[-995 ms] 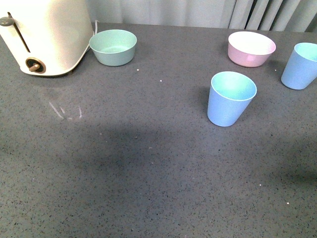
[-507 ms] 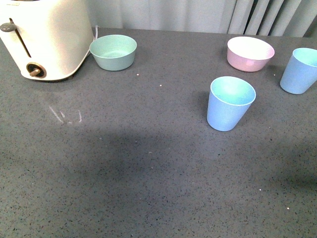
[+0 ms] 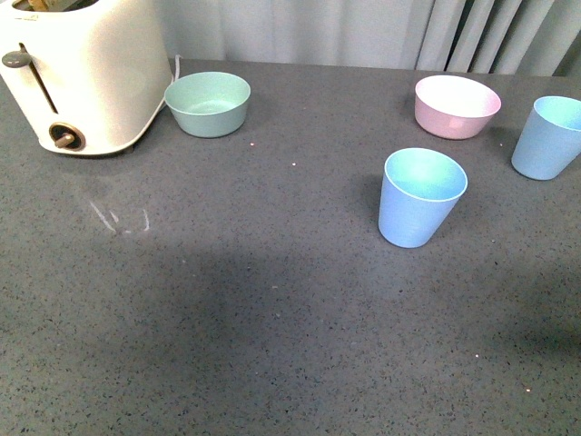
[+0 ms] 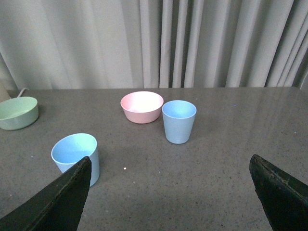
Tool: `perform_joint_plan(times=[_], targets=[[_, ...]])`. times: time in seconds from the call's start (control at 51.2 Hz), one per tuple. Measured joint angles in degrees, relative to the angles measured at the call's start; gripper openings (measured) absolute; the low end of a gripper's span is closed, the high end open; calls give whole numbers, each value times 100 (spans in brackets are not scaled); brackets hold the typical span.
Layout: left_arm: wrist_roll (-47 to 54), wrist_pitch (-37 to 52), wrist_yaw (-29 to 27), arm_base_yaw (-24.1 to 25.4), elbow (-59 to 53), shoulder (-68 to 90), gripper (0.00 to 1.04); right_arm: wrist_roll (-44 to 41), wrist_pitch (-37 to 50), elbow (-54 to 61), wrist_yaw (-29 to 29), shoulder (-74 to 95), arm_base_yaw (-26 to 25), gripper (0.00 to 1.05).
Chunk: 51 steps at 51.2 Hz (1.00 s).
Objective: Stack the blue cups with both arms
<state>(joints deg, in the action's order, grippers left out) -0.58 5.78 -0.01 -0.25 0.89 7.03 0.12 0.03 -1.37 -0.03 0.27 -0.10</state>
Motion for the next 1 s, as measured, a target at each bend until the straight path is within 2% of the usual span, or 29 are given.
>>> perform_joint_plan(times=[0.059,0.371,0.41,0.468,0.507,0.527,0.546,0.585,0.663,0.741,0.898,0.976,0.995], targets=[[0,-511,2,0,0,-494,2,2,0,0,2,2,0,96],[0,-568,0,0,0,-654,2,0,0,0,2,0,0,96],[-2,-568,2,0,0,-654,5,0,0,0,2,0,0,96],[-2,-570,2,0,0,-654,16,0,0,0,2,0,0,96],[-2,-570,0,0,0,-654,23,0,-227,-68,-280,120,-74,96],[-2,-570,-2,0,0,-654,26,22,-614,-216,-682,269,-188,96],[-2,-570,-2,0,0,-654,28,20,-723,-293,-776,378,-256,96],[0,-570,0,0,0,-654,35,22,-1602,-608,-1475,925,-516,96],[-2,-570,0,0,0,-654,47,0,-2304,-857,-2063,1690,-804,96],[0,-570,2,0,0,-654,58,-151,-2166,-887,-2006,2159,-909,96],[0,-570,2,0,0,-654,81,-780,-1060,-1300,-1797,3547,-1163,96],[0,-570,0,0,0,-654,97,-1318,-219,-1906,-1703,4975,-1222,96],[11,-570,0,0,0,-654,98,-1434,-94,-2048,-1666,5272,-1222,96]])
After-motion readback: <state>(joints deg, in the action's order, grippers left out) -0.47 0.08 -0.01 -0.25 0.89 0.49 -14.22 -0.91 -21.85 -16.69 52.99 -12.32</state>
